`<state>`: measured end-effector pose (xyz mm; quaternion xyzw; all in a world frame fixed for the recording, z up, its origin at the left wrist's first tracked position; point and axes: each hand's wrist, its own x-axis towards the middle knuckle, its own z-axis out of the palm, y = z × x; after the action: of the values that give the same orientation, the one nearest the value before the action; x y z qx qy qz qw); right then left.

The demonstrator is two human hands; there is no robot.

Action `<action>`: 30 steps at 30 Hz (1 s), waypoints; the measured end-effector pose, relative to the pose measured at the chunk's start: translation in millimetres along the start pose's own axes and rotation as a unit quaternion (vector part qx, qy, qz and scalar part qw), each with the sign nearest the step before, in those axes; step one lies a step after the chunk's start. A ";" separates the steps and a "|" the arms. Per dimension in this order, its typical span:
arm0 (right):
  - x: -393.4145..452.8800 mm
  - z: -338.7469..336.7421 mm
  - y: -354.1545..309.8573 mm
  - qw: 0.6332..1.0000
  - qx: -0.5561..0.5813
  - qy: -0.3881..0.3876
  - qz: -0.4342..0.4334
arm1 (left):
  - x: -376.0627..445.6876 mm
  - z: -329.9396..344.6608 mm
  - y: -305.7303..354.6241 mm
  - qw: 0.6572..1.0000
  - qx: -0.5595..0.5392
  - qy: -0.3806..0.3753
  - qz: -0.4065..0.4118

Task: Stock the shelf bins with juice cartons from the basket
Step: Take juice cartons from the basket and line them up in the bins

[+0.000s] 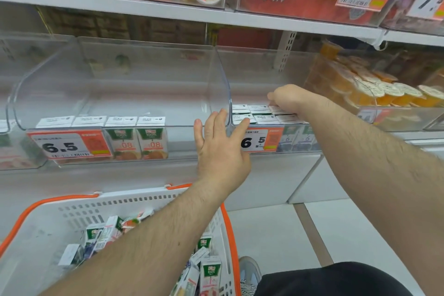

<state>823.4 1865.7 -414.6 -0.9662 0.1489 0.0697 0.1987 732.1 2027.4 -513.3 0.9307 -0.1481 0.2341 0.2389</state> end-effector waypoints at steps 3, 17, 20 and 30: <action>-6.3 1.2 5.3 0.997 0.072 0.001 0.007 | -0.6 -2.7 -1.3 1.000 -0.004 -0.016 0.010; -108.5 112.3 -24.5 0.841 0.021 0.383 -0.381 | -86.3 -20.7 -90.8 0.986 -0.161 -0.030 -0.021; -123.3 157.1 -42.9 0.862 0.022 0.309 -0.401 | -97.3 -27.6 -111.5 0.983 -0.155 -0.071 -0.071; -118.2 260.8 -40.0 0.948 -0.087 -0.171 -0.254 | -154.9 -35.5 -196.6 0.919 -0.119 -0.272 -0.259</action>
<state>704.6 2037.0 -614.9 -0.9590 -0.1441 0.1942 0.1477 664.2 2236.6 -638.0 0.9291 0.0123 -0.1180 0.3504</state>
